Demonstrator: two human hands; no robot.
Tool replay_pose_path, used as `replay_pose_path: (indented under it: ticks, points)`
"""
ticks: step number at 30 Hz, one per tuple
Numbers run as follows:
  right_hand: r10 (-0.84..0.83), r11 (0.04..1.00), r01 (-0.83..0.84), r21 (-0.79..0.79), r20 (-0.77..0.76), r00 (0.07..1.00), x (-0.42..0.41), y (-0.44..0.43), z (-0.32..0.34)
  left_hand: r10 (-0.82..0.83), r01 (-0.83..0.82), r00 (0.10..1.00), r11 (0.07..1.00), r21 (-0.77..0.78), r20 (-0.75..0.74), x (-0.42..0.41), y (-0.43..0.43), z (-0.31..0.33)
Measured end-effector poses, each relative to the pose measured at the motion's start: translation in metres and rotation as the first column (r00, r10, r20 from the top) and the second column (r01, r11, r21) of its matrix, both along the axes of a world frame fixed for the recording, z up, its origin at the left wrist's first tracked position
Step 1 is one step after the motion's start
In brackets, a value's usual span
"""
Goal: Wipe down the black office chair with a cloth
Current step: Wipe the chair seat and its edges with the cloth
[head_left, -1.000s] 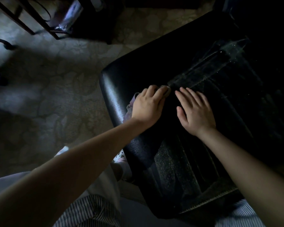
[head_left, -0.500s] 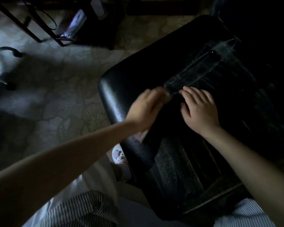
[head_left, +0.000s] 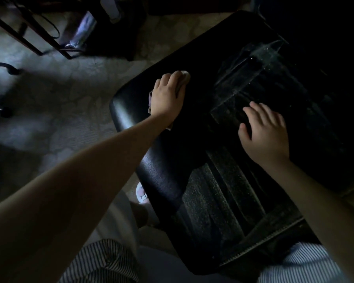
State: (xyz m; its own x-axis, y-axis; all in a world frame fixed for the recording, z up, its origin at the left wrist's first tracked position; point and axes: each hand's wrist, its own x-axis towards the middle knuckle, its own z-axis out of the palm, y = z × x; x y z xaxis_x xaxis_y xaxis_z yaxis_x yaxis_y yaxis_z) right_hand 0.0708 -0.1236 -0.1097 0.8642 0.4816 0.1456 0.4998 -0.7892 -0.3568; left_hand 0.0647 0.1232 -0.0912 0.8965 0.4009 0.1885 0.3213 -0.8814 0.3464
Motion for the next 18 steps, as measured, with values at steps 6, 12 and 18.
replay_pose_path:
  ticks: [6, 12, 18]
  points:
    - [-0.006, 1.0, 0.005, 0.028, 0.035, 0.999, 0.002, 0.0, -0.003, -0.138, 0.138, 0.99, 0.99, -0.012, 0.037, -0.013, -0.017, -0.002]
    - [-0.019, 0.999, 0.017, 0.029, 0.076, 0.997, 0.001, 0.002, -0.004, -0.233, 0.231, 0.971, 0.972, 0.038, 0.048, -0.041, -0.048, -0.006]
    - [-0.001, 1.0, -0.001, 0.028, 0.074, 0.997, 0.002, -0.001, -0.002, -0.359, 0.359, 0.932, 0.933, 0.006, 0.049, -0.077, -0.088, -0.003]
